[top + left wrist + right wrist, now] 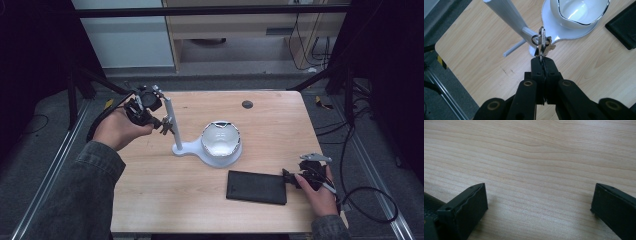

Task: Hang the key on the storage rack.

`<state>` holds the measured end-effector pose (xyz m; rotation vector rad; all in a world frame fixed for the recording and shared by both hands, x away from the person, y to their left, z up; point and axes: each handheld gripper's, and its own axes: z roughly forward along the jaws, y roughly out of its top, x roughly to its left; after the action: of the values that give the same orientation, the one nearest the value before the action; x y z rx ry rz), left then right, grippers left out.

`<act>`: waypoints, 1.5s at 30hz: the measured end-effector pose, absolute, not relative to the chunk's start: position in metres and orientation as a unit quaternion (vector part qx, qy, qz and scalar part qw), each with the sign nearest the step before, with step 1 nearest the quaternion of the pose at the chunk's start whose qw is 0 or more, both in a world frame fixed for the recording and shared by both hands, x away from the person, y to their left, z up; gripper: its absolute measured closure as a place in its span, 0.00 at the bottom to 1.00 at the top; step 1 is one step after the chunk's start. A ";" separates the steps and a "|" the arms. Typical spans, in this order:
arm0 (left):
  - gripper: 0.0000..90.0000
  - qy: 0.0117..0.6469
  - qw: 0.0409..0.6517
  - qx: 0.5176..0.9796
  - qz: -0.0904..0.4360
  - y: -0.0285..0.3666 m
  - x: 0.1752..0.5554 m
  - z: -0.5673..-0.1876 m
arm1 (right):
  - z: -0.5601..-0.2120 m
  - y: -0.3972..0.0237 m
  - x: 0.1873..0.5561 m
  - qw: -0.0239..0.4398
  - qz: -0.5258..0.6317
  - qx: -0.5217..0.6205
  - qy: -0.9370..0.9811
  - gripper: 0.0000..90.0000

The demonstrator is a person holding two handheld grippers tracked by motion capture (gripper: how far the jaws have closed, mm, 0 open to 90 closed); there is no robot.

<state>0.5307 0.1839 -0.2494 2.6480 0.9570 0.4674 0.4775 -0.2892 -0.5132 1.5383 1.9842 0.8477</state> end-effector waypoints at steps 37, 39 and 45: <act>0.99 0.331 0.123 0.917 0.186 0.174 0.539 -0.254 | -0.513 -0.289 0.477 0.244 0.311 0.563 0.726 0.01; 0.99 0.337 0.129 0.913 0.191 0.176 0.541 -0.254 | -0.513 -0.289 0.477 0.244 0.311 0.563 0.726 0.01; 0.99 0.332 0.150 0.911 0.191 0.183 0.536 -0.252 | -0.513 -0.289 0.477 0.244 0.311 0.563 0.726 0.01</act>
<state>0.5365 0.1830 -0.2520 2.6193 0.9551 0.5481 0.4775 -0.2891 -0.5132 1.5388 1.9831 0.8484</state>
